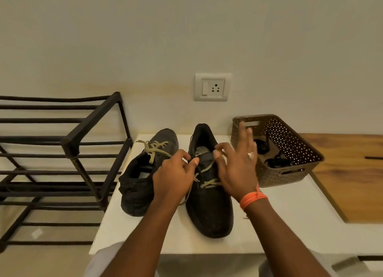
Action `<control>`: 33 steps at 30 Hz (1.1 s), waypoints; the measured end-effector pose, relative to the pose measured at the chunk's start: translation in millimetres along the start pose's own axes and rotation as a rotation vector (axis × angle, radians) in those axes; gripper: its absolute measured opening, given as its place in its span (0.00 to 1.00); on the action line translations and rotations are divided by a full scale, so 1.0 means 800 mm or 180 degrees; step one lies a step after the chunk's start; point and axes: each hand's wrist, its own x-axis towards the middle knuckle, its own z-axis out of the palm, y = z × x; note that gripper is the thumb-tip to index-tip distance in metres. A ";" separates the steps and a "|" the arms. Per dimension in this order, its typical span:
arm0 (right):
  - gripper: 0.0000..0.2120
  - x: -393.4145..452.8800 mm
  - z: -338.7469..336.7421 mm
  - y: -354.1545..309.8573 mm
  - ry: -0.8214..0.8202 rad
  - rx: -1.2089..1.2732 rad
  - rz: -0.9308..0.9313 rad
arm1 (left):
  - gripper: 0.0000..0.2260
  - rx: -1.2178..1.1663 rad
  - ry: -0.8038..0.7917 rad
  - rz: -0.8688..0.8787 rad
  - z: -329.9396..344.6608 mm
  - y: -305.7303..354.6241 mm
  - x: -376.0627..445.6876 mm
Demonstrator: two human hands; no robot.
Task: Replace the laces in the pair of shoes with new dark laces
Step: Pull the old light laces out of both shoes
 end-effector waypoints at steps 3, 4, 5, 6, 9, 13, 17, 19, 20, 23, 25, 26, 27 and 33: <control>0.19 -0.016 0.015 -0.018 -0.1278 -0.0358 -0.0460 | 0.12 0.0072 0.0027 0.0022 0.000 0.000 -0.002; 0.19 -0.015 0.016 -0.017 -0.1419 -0.0340 -0.0408 | 0.12 0.0102 0.0036 0.0033 0.000 0.000 -0.002; 0.17 -0.013 0.014 -0.016 -0.1400 -0.0276 -0.0353 | 0.12 0.0135 0.0039 0.0046 0.000 0.000 -0.001; 0.15 -0.010 0.010 -0.012 -0.1232 -0.0188 -0.0308 | 0.12 0.0169 0.0034 0.0061 -0.001 0.000 0.000; 0.12 0.002 -0.012 0.013 0.0016 0.0155 0.0380 | 0.13 0.0224 0.0073 0.0119 -0.001 0.001 0.004; 0.08 0.004 -0.030 0.035 0.0754 0.0248 0.0817 | 0.14 0.0185 0.0059 0.0097 0.001 0.004 0.007; 0.11 -0.013 -0.003 -0.003 -0.0348 -0.0093 -0.0291 | 0.13 0.0096 0.0043 0.0092 0.000 0.000 0.006; 0.11 -0.018 0.007 -0.015 -0.1108 -0.0264 -0.0454 | 0.13 0.0030 0.0061 0.0088 -0.002 -0.003 0.004; 0.12 -0.018 0.009 -0.016 -0.1304 -0.0216 -0.0376 | 0.13 -0.0016 0.0079 0.0073 -0.001 -0.004 0.004; 0.11 -0.011 -0.002 -0.004 -0.0972 0.0366 -0.0037 | 0.13 -0.0067 0.0122 0.0062 0.000 -0.004 0.005; 0.10 0.002 -0.019 0.016 -0.0090 0.0711 0.0356 | 0.14 -0.0030 0.0147 0.0049 0.002 -0.004 0.007; 0.09 0.007 -0.026 0.027 0.0296 0.0773 0.0559 | 0.14 -0.0012 0.0150 0.0034 0.002 -0.003 0.008; 0.06 0.009 -0.030 0.037 0.0449 0.0762 0.0679 | 0.14 -0.0004 0.0154 0.0011 0.003 -0.003 0.007; 0.24 -0.005 -0.016 0.025 -0.0835 0.0613 0.0090 | 0.10 -0.0088 0.0283 0.0459 -0.002 0.005 -0.003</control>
